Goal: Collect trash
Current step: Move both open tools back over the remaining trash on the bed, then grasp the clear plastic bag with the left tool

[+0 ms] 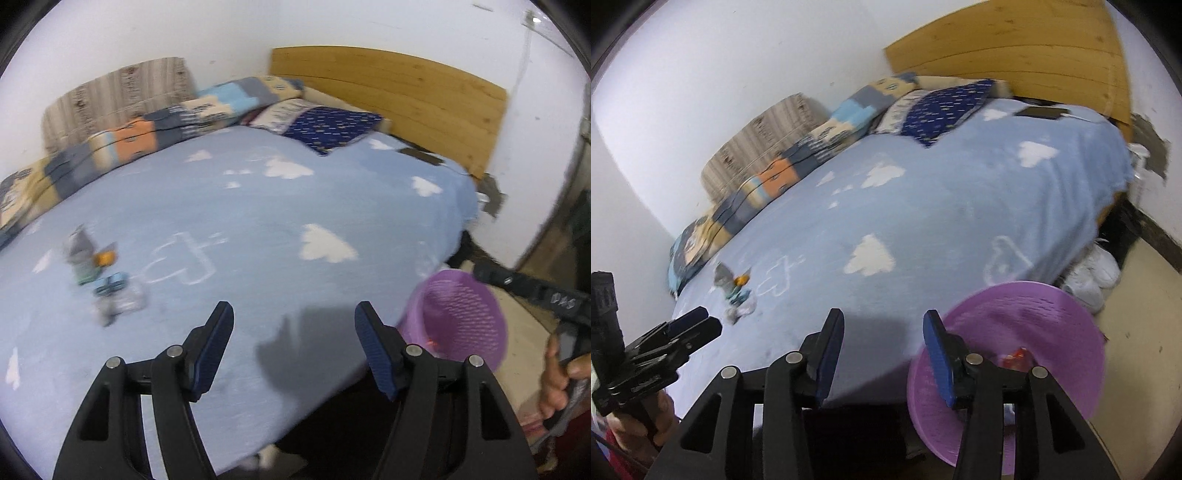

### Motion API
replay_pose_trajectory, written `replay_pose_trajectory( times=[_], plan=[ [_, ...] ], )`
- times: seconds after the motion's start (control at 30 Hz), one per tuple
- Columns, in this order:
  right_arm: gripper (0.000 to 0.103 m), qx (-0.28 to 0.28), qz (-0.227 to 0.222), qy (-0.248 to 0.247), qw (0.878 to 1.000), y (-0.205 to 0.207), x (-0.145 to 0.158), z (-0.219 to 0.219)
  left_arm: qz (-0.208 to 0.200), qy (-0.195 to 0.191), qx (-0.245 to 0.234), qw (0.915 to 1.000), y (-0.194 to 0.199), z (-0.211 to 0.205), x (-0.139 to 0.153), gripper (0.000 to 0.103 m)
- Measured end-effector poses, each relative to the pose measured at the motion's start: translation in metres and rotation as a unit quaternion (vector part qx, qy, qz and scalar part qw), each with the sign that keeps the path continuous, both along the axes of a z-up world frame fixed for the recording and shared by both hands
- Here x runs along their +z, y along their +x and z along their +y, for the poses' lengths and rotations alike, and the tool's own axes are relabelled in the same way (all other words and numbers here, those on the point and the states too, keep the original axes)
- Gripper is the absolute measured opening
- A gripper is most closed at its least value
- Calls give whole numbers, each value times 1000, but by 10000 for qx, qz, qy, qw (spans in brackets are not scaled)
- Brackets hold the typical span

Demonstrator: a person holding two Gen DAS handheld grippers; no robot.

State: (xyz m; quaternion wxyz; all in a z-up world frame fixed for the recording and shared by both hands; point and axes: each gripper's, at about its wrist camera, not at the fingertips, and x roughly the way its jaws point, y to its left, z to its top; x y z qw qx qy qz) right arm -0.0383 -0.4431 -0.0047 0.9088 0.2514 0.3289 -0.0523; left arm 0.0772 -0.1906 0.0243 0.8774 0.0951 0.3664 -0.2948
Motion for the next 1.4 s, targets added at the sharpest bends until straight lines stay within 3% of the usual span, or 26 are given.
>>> replay_pose_trajectory(
  times=[0.37,0.57,0.67,0.77,0.9,0.97,1.03,1.1,1.17,1.27,1.4],
  plan=[
    [57,1092,-51,-418,9931,83,19,96,135,-59,1152,9932,51,116,-21,67],
    [57,1551,96,-485,9867,152,3,151,315,-191,1764,9836,103,172,-31,68],
    [57,1717,259,-412,9839,176,-15,169,568,-371,1818,9810,135,184,-46,68],
    [57,1873,447,-343,9807,183,-31,175,854,-567,1668,9807,168,184,-64,68],
    [57,1775,507,-93,9828,182,-38,162,903,-412,1535,9832,200,170,-89,68],
    [58,1728,518,28,9836,180,-39,158,903,-209,1705,9810,214,167,-104,68],
    [58,1708,514,100,9839,179,-39,155,1081,-282,1690,9793,221,168,-118,68],
    [58,1685,500,121,9844,178,-39,152,1220,-217,1520,9806,218,162,-128,60],
    [57,1707,506,150,9839,179,-40,152,1069,183,1260,9861,208,148,-133,48],
    [57,1718,470,194,9838,179,-38,152,1033,507,1107,9872,195,134,-139,39],
    [58,1718,388,176,9842,177,-35,153,918,785,1222,9851,191,130,-143,42]
  ],
)
